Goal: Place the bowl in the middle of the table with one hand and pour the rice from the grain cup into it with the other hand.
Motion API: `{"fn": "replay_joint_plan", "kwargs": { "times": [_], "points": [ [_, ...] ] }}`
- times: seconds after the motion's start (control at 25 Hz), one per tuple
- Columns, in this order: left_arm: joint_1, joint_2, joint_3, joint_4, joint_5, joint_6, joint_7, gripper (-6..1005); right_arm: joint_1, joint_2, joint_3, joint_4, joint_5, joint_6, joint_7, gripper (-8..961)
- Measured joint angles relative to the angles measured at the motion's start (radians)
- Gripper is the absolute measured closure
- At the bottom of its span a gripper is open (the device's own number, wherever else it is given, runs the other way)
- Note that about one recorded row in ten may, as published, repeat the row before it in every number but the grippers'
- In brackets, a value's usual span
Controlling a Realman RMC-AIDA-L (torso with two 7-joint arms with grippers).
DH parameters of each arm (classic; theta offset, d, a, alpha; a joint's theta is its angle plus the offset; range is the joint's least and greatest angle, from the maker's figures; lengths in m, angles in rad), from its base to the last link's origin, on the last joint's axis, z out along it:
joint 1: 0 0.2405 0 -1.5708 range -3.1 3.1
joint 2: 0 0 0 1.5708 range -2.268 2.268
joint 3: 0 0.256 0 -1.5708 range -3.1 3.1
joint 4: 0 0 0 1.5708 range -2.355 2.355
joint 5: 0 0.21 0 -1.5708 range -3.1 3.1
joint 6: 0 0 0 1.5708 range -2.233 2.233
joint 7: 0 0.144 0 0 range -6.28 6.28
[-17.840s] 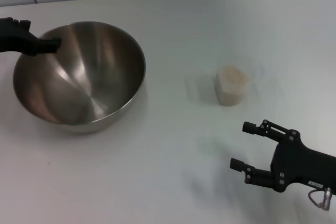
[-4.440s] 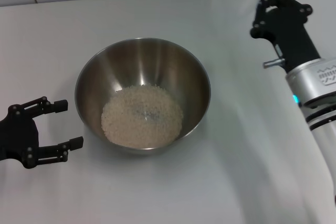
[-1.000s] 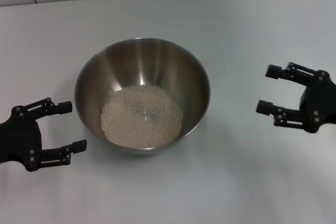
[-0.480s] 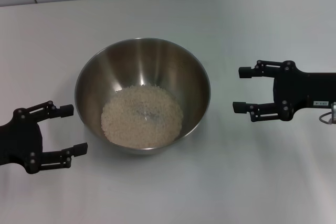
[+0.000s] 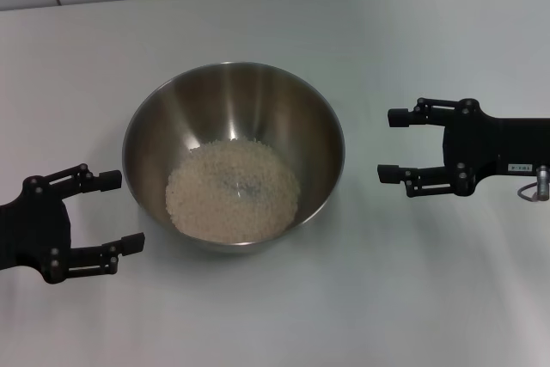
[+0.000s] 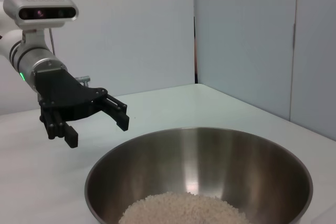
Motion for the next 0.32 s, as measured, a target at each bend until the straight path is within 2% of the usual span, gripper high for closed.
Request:
{"fn": "replay_joint_plan", "kwargs": {
  "times": [0.32],
  "points": [
    [-0.001,-0.001,0.000,0.000,0.000,0.000,0.000,137,0.000,0.000,-0.001,0.001,0.000,0.002,0.000,139]
  ]
}}
